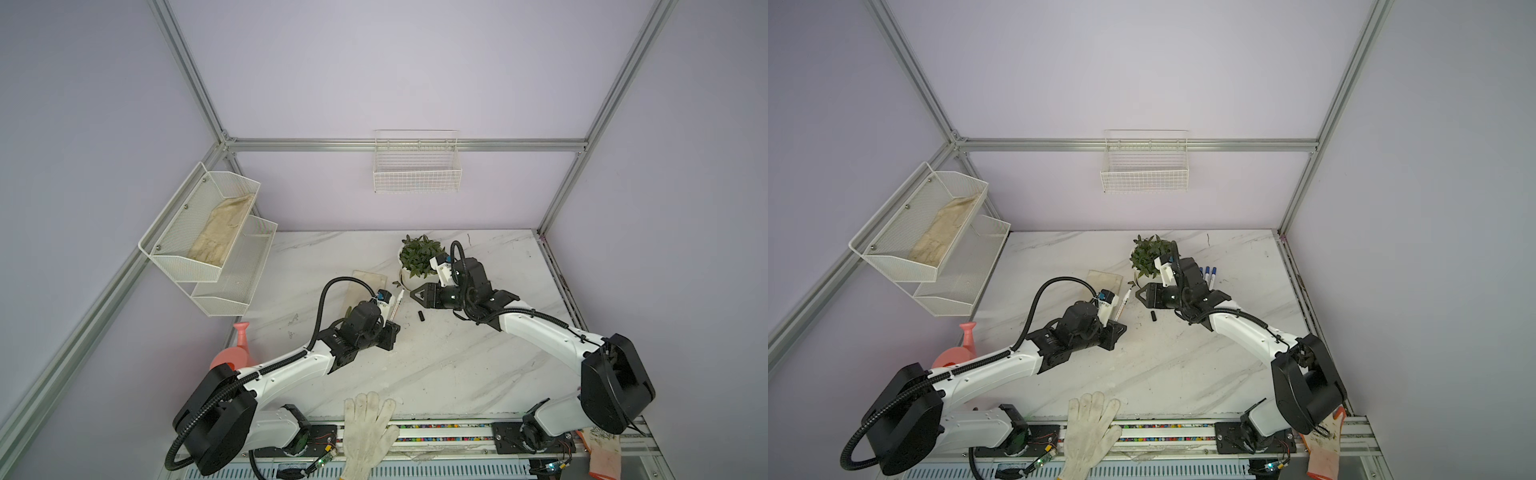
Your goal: Insert the pens into the pen caps
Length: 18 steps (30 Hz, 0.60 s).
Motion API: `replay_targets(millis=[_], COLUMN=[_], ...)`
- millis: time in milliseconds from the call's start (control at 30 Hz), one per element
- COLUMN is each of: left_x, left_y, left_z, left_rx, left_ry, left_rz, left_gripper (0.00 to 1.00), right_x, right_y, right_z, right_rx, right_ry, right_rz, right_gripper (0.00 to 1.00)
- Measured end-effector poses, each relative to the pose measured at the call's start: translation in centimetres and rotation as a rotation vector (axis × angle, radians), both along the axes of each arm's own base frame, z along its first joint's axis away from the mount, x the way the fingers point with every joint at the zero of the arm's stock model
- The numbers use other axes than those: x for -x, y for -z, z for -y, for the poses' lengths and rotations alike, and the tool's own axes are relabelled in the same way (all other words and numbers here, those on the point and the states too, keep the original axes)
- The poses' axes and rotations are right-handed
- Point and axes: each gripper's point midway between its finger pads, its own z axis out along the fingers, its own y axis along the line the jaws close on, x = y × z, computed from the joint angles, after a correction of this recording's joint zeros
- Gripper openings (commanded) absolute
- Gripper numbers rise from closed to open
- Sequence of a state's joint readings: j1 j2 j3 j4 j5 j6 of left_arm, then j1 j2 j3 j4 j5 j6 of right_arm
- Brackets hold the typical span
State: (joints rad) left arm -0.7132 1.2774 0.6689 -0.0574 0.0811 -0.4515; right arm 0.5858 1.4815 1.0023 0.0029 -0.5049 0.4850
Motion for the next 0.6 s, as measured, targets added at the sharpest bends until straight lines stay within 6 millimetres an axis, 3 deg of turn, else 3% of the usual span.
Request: replay_targets(millis=[233,300,400,500,567,600], left_x=[-0.1,-0.1,0.1,0.5,0.5,0.5], left_y=[-0.5,-0.7,-0.7,0.3,0.0,-0.1], left_z=[0.5,0.7,0.9,1.1,1.3,1.4], left_rx=[0.022,0.029,0.038,0.029,0.041,0.047], left_ry=[0.02,0.026,0.039,0.06,0.064,0.066], left_rz=[0.017,0.021,0.015,-0.022,-0.018,-0.017], left_gripper=[0.0,0.0,0.0,0.0,0.16,0.29], right_x=[0.3,0.4,0.7,1.3,1.5,1.5], right_y=[0.6,1.1,1.4,-0.3,-0.6,-0.6], right_z=[-2.9,-3.4,-3.9,-4.7,-4.8,-4.8], right_rx=[-0.046,-0.047,-0.055,-0.11,-0.118,-0.122], right_ry=[-0.121,-0.147,-0.184,-0.231,-0.235,-0.238], right_rz=[-0.043,-0.06,-0.067,-0.06,-0.049,-0.05], right_gripper=[0.5,0.4,0.17,0.06,0.04,0.04])
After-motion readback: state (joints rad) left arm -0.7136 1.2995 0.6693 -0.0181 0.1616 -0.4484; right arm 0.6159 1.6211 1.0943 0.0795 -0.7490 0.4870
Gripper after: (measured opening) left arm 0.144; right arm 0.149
